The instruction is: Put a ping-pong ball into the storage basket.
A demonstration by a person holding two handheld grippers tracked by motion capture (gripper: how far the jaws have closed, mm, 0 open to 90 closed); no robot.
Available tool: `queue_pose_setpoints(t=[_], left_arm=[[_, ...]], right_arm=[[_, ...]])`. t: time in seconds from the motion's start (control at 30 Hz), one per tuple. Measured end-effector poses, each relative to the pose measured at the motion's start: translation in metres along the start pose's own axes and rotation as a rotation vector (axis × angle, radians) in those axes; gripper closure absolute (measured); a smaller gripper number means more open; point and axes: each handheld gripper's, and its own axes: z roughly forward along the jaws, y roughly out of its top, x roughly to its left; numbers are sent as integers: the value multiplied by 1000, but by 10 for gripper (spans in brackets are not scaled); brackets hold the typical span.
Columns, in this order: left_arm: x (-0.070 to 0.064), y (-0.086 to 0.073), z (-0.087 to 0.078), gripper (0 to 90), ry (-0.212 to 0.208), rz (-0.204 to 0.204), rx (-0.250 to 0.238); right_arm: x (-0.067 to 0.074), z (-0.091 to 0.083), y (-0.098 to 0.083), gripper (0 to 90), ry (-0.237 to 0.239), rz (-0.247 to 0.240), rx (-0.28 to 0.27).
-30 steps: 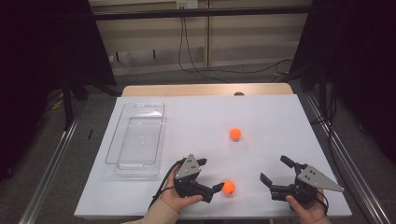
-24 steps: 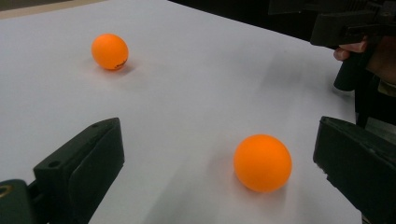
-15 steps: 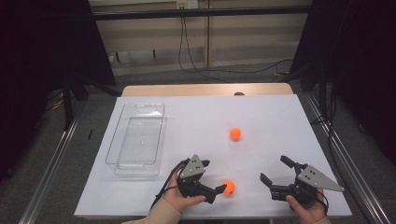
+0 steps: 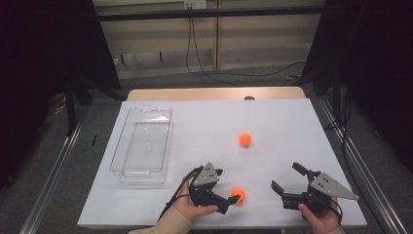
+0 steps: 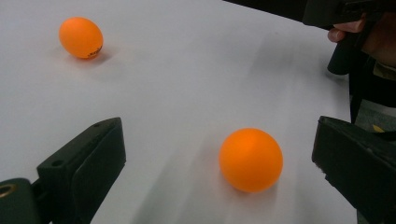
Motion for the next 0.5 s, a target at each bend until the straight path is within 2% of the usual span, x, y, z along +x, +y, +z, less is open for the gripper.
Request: queue_pose_setpoints(t=[0.5], left_arm=[[-4, 2, 10, 31, -18, 14, 52]], right_arm=[[0, 0, 0, 20, -2, 3, 2]])
